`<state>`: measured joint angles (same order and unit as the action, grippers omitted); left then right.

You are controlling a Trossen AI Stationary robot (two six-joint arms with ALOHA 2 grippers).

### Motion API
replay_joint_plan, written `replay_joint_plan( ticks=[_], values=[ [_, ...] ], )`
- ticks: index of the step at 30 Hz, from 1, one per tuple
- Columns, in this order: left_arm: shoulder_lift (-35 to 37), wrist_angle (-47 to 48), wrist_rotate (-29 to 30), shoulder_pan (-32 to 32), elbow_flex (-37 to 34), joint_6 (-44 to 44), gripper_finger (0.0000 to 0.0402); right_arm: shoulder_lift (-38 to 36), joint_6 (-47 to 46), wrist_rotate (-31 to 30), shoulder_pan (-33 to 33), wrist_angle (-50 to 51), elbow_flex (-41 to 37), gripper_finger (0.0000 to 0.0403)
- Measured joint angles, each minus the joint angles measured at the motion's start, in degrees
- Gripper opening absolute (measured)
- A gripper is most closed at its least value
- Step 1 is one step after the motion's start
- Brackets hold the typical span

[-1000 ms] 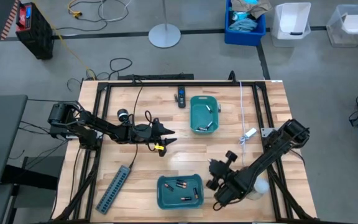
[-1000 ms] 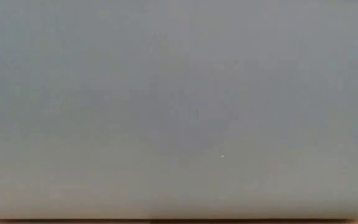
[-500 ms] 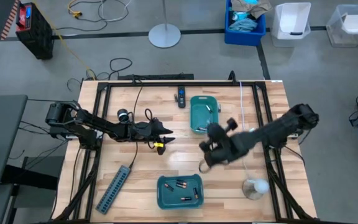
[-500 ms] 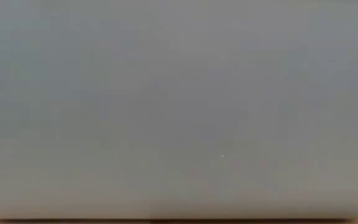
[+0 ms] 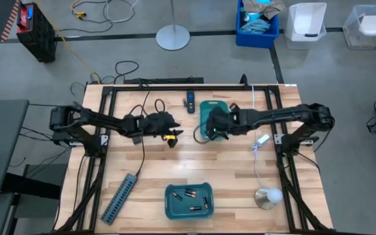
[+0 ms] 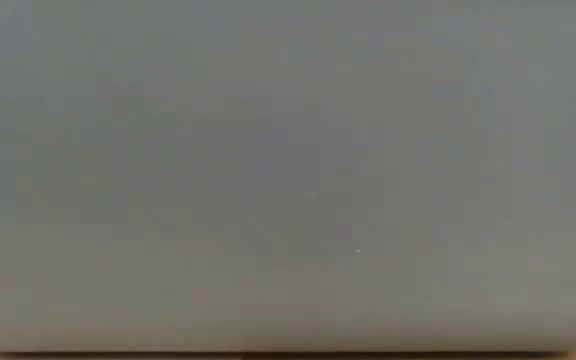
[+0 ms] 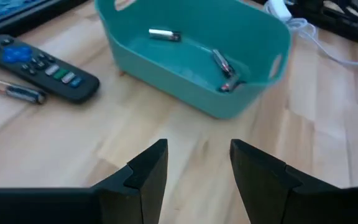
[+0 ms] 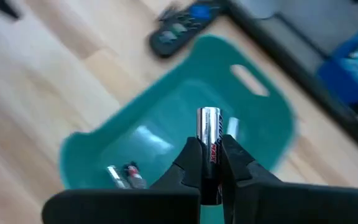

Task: Sort batteries
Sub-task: Put the silver battery into the light blue bin

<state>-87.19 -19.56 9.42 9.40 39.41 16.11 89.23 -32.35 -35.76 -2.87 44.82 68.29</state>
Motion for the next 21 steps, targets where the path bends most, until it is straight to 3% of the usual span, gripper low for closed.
replay_joint_plan(
  ticks=[3, 12, 21],
  values=[
    [-0.01, 3.31, -0.91, 2.96, 1.96, -1.63, 0.0169, -0.04, 5.42, 6.84, -4.41, -6.13, -2.16, 0.0023],
    [-0.01, 9.78, -1.7, 13.4, 6.41, -3.88, 0.0169, -0.02, 11.4, 16.39, -11.31, -11.86, -6.11, 0.0043],
    [-2.57, 15.64, -11.69, 21.99, 12.03, -4.74, 0.0169, -0.04, 14.71, 17.68, -11.41, -12.02, -6.84, 0.0135]
  ],
)
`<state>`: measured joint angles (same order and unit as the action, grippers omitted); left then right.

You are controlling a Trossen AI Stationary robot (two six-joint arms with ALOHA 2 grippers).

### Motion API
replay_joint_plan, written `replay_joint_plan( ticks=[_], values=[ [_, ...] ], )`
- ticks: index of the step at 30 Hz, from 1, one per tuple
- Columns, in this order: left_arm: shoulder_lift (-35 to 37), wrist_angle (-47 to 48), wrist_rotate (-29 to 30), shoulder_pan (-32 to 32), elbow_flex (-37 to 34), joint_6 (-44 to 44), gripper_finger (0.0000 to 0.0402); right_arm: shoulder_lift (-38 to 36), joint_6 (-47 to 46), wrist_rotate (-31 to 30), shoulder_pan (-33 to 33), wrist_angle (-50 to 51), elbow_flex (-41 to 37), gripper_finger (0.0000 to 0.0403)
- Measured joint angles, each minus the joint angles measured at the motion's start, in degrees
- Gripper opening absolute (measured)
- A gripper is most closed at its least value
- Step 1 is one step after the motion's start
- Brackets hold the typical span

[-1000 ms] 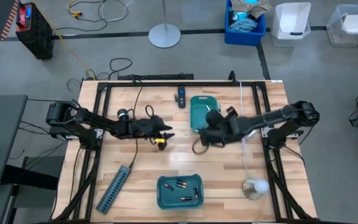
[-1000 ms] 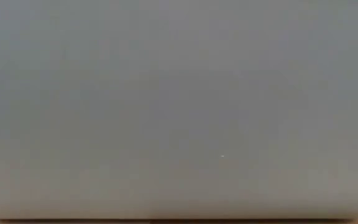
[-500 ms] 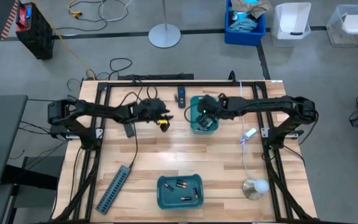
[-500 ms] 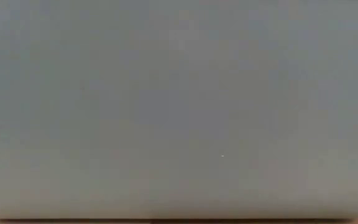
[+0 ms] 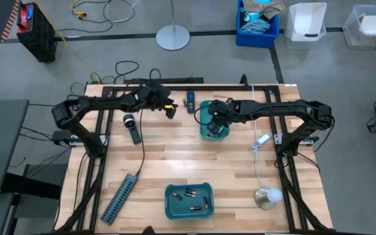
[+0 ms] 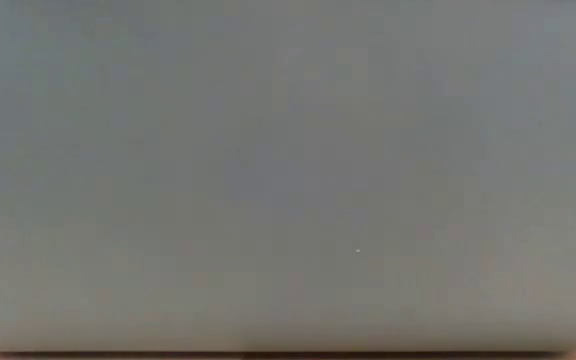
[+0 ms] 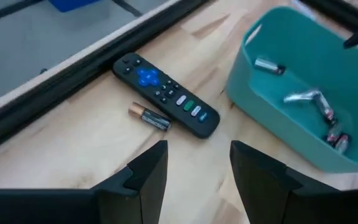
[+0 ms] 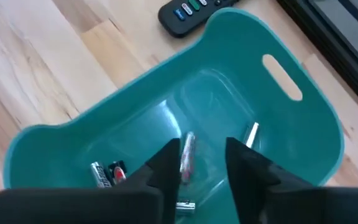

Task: Sort batteries
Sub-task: Put the silver battery into the light blue bin

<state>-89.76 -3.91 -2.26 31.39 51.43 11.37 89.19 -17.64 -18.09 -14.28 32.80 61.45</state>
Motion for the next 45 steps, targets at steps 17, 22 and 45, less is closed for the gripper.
replay_joint_plan(
  ticks=[17, 22, 45],
  values=[
    [-10.72, 18.47, -1.02, 0.89, 17.61, -49.22, 0.0177, -3.92, 18.65, 0.11, 2.71, -0.44, 0.0, 0.0221],
    [-10.8, 21.07, -0.97, 1.18, 18.46, -59.43, 0.0203, -7.73, 22.01, 0.51, 2.99, -0.81, 0.02, 0.0221],
    [-29.95, 47.91, -2.01, 7.05, 46.42, -60.48, 0.021, -17.58, 18.05, 0.79, 3.59, -13.39, -13.91, 0.0221]
  ],
)
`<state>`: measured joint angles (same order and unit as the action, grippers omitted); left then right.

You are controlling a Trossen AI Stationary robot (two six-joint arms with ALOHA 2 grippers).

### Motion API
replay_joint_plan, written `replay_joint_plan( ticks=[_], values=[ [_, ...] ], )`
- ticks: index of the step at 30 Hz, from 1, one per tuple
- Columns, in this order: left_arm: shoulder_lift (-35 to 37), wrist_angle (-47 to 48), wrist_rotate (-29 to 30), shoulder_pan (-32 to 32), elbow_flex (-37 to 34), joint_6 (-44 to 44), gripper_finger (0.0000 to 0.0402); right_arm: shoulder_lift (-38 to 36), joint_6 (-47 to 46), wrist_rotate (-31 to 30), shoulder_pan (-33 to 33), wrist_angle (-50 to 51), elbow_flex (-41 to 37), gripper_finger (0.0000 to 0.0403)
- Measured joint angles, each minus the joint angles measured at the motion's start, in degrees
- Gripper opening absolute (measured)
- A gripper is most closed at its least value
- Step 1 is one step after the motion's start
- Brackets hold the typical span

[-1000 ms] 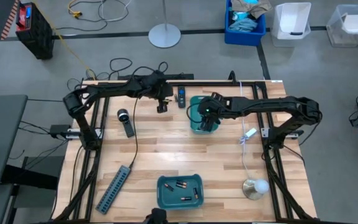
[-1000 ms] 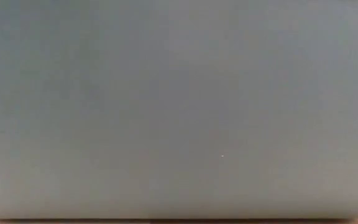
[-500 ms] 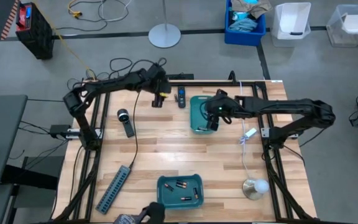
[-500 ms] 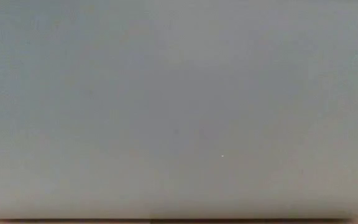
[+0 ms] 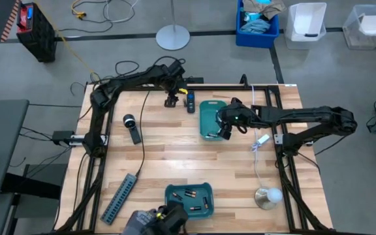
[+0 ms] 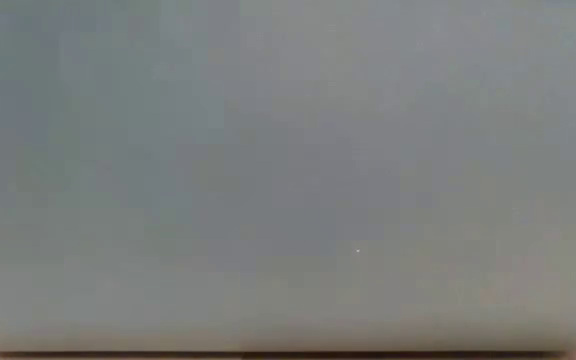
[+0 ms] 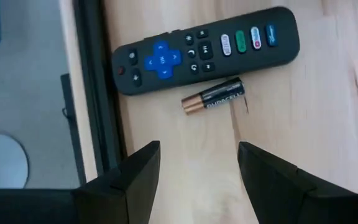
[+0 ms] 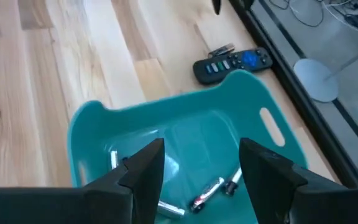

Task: Sort batteries
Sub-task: Put the silver battery into the light blue bin

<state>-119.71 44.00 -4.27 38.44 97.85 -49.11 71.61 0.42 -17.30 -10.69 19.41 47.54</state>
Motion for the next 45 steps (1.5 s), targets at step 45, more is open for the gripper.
replay_joint_plan(
  ticks=[45],
  values=[
    [-5.87, 10.31, -18.21, 10.36, 12.12, 24.04, 0.0209, -13.59, -26.58, -0.82, -12.81, -7.78, -16.23, 0.022]
  ],
)
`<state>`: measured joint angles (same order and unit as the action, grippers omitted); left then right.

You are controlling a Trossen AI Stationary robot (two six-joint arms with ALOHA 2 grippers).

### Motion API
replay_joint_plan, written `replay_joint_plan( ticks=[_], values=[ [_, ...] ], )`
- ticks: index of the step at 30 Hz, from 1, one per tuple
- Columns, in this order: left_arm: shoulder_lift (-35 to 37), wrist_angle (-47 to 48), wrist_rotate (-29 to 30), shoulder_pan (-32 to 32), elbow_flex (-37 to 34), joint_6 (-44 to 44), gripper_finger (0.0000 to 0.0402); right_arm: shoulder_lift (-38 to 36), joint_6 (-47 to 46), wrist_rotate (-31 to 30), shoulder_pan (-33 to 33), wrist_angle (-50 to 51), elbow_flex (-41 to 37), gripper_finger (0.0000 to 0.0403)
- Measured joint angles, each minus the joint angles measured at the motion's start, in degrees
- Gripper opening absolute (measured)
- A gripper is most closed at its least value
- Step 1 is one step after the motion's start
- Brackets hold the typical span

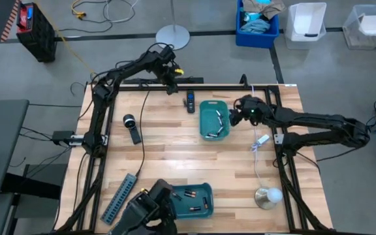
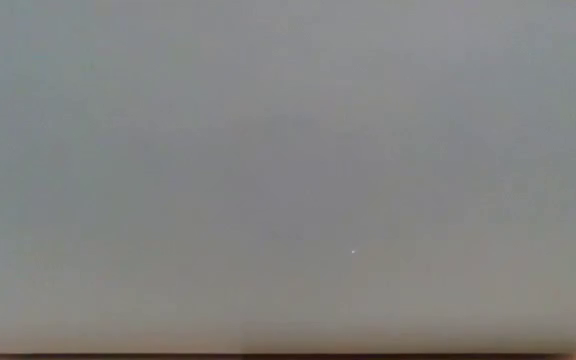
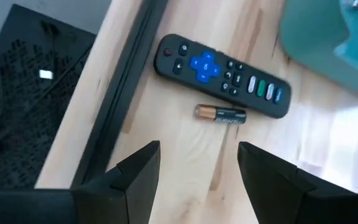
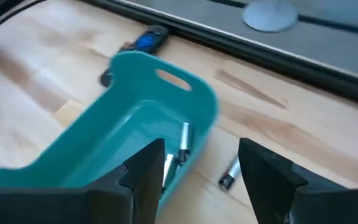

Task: Sort batteries
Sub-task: Put the silver battery into the light blue bin

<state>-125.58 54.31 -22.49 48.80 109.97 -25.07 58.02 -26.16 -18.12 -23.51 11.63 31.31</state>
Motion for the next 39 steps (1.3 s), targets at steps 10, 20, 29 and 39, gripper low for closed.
replay_joint_plan(
  ticks=[10, 20, 29, 39],
  values=[
    [0.07, -4.83, -4.39, 2.37, -2.56, 2.35, 0.0209, 6.81, -10.57, -3.33, -0.41, 5.3, 0.0, 0.0184],
    [0.02, -7.78, -4.39, 2.45, -2.64, 2.01, 0.0209, 13.47, -12.43, 0.32, -5.74, 2.03, 0.0, 0.0197],
    [0.02, -7.56, -4.37, 2.07, -2.64, 0.57, 0.0209, 17.63, -14.44, 2.01, -9.72, 0.28, 0.0, 0.0192],
    [0.02, -7.44, -4.39, 1.94, -2.64, -0.17, 0.0209, 23.55, -14.56, 3.25, -10.41, -6.48, 0.0, 0.021]
  ],
)
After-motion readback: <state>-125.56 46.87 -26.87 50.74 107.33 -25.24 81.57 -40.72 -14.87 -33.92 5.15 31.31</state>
